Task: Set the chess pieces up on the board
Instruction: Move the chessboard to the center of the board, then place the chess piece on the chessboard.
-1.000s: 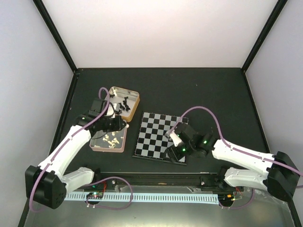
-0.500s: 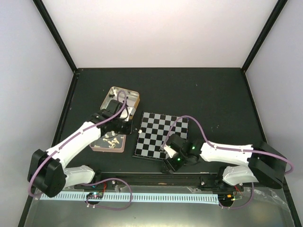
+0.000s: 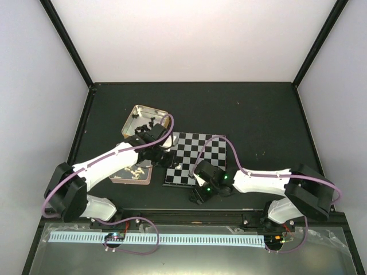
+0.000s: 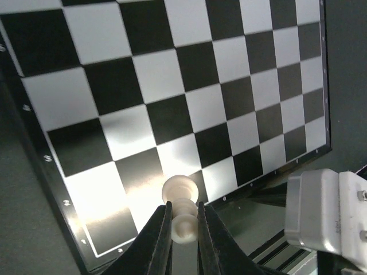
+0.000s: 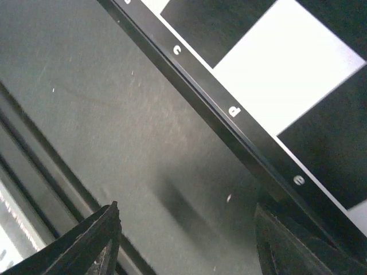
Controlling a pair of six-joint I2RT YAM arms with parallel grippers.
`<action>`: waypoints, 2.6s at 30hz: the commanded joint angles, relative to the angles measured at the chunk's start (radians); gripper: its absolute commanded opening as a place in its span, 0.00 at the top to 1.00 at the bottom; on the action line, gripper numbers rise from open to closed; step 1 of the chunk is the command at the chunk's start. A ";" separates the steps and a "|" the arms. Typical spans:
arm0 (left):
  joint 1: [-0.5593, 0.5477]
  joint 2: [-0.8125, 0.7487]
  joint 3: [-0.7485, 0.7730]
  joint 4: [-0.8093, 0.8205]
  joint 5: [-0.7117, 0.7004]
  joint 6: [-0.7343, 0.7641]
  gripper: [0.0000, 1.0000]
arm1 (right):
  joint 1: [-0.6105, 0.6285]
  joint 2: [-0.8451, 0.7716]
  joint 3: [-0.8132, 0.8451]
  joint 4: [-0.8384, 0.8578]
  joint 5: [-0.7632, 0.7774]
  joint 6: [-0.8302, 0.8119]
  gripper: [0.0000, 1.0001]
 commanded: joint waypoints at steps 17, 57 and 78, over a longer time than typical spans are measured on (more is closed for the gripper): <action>-0.219 0.276 0.263 -0.163 -0.255 -0.120 0.99 | -0.092 -0.511 -0.073 -0.134 0.495 0.152 0.33; -0.241 0.087 0.158 -0.057 -0.351 -0.251 0.54 | -0.229 -0.444 -0.023 -0.154 0.277 0.135 0.28; 0.190 -0.437 -0.220 0.018 -0.476 -0.248 0.38 | -0.139 -0.023 0.243 -0.202 0.188 0.038 0.35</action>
